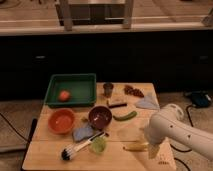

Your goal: Place banana in purple bowl

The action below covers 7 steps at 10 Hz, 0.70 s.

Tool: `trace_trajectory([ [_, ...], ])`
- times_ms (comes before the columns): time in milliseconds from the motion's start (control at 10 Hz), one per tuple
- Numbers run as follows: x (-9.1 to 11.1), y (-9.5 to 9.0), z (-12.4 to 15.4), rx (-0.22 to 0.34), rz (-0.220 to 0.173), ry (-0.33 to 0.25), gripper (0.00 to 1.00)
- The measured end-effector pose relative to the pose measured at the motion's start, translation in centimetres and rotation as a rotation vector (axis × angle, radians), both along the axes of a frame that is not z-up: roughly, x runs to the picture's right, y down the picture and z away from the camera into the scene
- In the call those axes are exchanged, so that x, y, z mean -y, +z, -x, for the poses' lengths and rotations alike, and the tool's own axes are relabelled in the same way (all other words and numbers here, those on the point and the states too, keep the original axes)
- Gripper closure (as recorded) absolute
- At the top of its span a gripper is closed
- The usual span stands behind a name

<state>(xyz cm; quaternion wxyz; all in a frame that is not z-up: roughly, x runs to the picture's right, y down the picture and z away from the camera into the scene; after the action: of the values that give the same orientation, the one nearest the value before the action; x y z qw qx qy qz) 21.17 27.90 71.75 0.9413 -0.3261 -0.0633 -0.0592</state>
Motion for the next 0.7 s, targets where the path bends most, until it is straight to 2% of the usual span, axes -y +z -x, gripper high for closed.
trace_trajectory([
  [700,-1.5,1.4,1.1,0.012,-0.010,0.035,0.20],
])
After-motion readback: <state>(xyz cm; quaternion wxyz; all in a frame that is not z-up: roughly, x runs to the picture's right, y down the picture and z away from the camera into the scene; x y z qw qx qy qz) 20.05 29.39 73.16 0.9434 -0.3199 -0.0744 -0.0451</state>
